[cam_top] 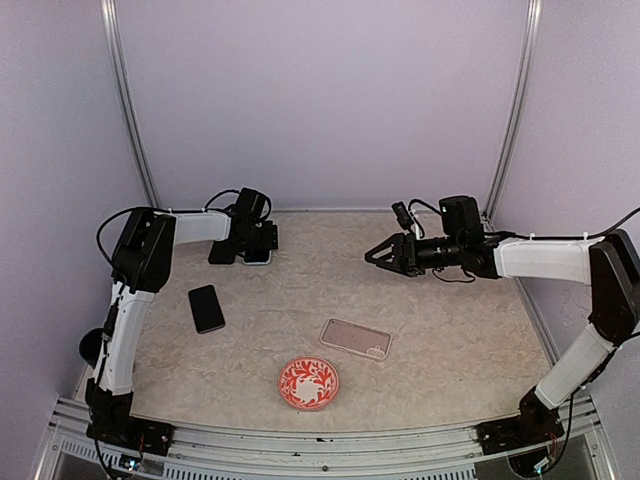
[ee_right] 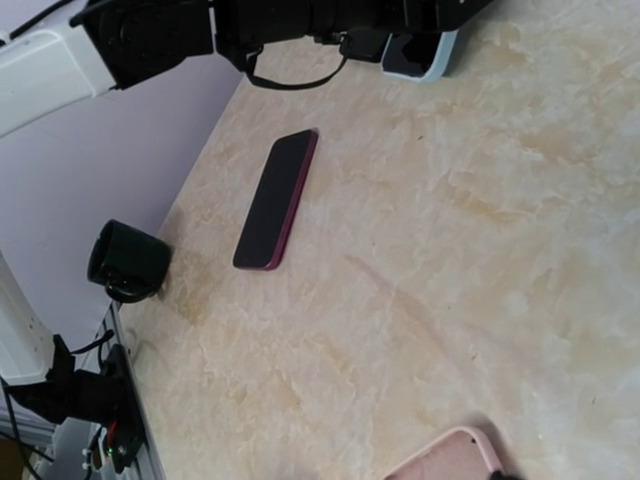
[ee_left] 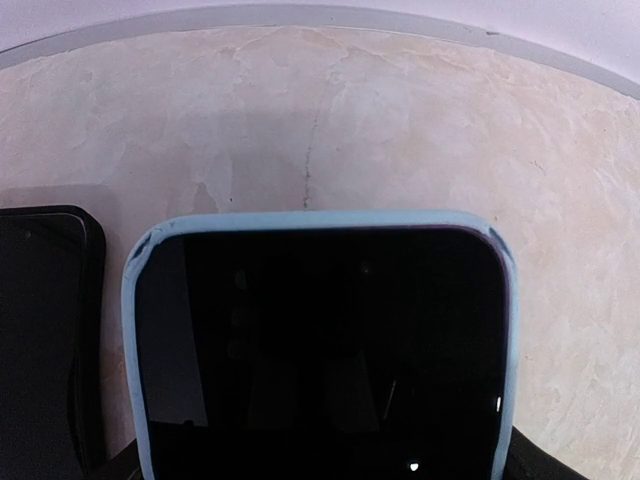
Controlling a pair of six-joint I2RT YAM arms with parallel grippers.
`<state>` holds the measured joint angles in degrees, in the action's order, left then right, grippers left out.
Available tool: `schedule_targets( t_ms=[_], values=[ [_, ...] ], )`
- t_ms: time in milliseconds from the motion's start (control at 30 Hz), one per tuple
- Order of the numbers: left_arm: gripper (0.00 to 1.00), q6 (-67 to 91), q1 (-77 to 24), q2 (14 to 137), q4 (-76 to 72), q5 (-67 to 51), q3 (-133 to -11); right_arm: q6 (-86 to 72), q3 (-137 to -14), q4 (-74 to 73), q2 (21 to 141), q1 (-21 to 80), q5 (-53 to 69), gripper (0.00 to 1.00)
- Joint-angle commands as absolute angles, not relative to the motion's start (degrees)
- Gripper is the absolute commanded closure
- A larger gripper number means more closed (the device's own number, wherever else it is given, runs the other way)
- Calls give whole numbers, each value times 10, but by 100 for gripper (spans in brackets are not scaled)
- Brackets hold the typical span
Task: Put the phone into the phone case
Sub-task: Place the phone with the phone case at the corner of the board.
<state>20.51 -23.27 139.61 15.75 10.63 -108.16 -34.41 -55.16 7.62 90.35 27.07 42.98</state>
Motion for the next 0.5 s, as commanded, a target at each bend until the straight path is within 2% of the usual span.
schedule_targets(
  t_ms=[0, 467],
  values=[
    [23, 212, -232, 1407, 141, 112, -1087, -348, -543, 91, 900, 267, 439, 30],
    [14, 217, -231, 1407, 143, 118, -1086, -347, -543, 91, 899, 267, 440, 29]
  ],
)
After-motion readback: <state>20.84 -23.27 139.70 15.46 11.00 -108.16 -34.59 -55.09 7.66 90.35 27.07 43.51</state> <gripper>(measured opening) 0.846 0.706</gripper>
